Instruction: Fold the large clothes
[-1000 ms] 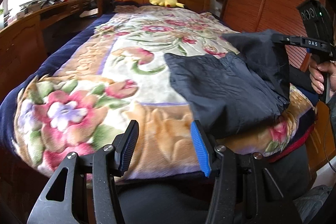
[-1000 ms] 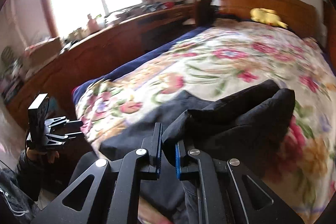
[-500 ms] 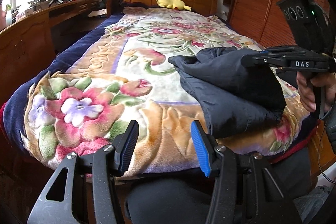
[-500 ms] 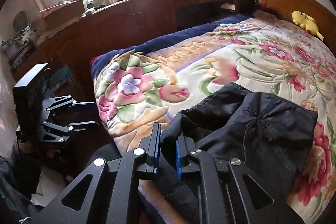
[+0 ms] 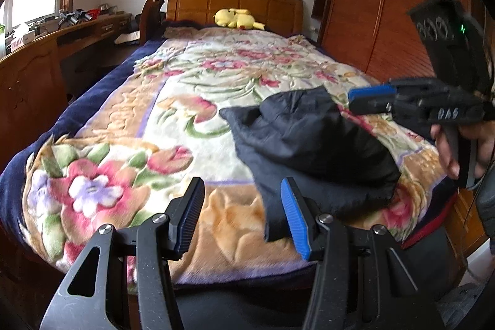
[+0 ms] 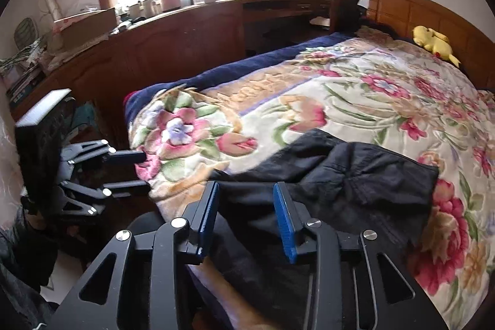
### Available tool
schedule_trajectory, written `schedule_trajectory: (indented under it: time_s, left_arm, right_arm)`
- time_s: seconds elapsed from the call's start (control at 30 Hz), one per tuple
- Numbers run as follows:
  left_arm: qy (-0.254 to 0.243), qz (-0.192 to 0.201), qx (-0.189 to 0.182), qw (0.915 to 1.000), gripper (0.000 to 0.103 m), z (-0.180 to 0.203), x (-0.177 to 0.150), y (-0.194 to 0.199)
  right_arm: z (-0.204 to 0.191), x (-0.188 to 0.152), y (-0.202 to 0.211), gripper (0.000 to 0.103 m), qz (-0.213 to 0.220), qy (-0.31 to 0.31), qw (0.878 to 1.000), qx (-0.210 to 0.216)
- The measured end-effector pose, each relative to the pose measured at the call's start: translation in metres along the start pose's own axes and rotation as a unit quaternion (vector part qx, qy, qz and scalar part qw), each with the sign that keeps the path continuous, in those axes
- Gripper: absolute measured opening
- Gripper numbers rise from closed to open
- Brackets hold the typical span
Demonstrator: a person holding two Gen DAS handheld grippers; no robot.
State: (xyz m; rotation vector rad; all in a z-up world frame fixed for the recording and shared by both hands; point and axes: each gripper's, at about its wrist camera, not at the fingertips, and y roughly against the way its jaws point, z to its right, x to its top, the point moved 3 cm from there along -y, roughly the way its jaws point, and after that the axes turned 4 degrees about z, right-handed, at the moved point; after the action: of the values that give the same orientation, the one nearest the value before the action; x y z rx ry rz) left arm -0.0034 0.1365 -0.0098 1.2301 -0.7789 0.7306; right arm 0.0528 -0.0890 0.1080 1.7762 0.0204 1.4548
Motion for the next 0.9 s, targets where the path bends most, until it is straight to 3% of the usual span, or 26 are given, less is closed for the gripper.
schedule_trajectory:
  time_s: [0.27,0.47,0.63,0.73,0.9]
  left_arm:
    - [-0.018,0.012,-0.036,0.9991,0.052,0.036,0.031,-0.02]
    - [-0.029,0.003,-0.075,0.9968,0.052,0.063,0.046,-0.044]
    - [-0.047,-0.018,-0.073,0.996,0.052,0.071,0.045,-0.067]
    - [-0.065,-0.038,-0.071,0.9946,0.024,0.074,0.038,-0.073]
    - [-0.087,-0.055,-0.069,0.9923,0.01,0.073,0.02,-0.065]
  right_arm:
    - [0.029,-0.026,0.024,0.042,-0.005,-0.009,0.998,-0.057]
    - [0.053,-0.058,0.033,0.043,-0.032,-0.032,0.995,-0.094]
    - [0.062,-0.07,0.038,0.043,-0.041,-0.051,0.992,-0.104]
    - [0.065,-0.072,0.044,0.044,-0.038,-0.063,0.992,-0.103]
    - [0.069,-0.069,0.032,0.044,-0.039,-0.081,0.991,-0.095]
